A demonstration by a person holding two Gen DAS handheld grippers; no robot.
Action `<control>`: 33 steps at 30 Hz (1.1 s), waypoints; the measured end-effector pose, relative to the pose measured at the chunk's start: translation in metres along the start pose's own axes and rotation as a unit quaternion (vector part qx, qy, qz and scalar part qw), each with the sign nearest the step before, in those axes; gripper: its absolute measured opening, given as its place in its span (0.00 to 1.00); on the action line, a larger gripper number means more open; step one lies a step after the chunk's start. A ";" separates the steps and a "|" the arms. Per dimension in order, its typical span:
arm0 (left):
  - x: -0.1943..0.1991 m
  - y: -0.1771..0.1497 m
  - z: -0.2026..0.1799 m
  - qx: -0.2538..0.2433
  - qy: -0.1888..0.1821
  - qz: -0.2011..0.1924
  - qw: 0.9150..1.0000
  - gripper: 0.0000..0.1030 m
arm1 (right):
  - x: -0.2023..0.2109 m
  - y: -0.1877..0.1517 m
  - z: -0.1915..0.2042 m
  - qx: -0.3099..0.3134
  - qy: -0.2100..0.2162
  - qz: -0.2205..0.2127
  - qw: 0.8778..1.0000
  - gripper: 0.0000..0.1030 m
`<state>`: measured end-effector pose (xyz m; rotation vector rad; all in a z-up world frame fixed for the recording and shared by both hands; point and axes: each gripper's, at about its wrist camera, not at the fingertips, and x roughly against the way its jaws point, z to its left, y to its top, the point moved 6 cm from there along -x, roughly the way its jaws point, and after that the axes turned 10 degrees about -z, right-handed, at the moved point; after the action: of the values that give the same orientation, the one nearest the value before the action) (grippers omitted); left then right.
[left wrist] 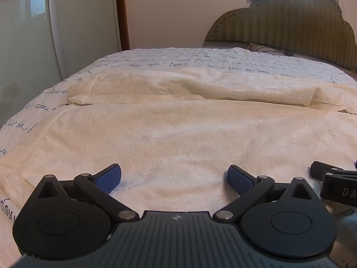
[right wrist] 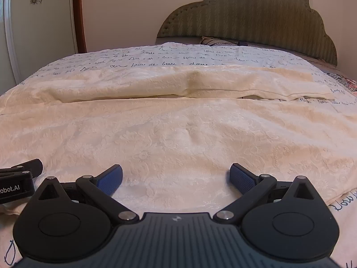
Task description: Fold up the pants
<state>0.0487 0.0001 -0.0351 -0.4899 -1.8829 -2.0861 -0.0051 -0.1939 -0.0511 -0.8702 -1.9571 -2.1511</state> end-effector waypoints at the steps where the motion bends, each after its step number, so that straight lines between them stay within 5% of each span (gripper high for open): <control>1: 0.000 0.000 0.000 0.000 0.000 0.000 1.000 1.00 | 0.000 0.000 0.000 0.000 0.000 0.001 1.000 1.00; 33: 0.002 0.000 -0.001 -0.003 0.000 -0.001 1.000 1.00 | 0.000 0.002 -0.001 0.000 0.004 0.003 1.000 1.00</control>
<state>0.0474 -0.0009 -0.0344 -0.4909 -1.8792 -2.0930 -0.0048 -0.1953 -0.0498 -0.8652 -1.9477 -2.1484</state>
